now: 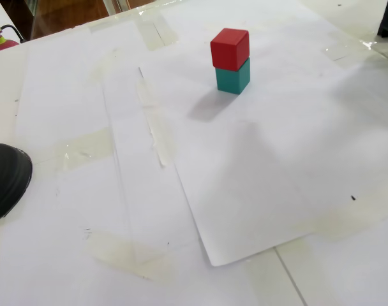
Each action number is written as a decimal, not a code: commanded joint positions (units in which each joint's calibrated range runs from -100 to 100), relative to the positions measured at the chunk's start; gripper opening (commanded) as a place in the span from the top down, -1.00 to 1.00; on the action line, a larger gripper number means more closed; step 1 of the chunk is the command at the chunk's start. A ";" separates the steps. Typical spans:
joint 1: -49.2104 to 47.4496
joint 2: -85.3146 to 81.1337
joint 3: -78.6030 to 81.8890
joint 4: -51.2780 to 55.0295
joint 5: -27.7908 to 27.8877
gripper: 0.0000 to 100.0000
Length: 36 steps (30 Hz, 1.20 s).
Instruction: Put the red cube on the top of the blue cube.
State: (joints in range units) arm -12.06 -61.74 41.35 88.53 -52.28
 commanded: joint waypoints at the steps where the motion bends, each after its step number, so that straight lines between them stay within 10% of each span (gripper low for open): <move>1: -0.73 -4.70 -0.18 3.15 -1.17 0.84; 36: 0.33 1.31 -1.99 4.62 0.54 1.00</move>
State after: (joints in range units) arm -11.26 -60.69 41.44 94.79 -52.28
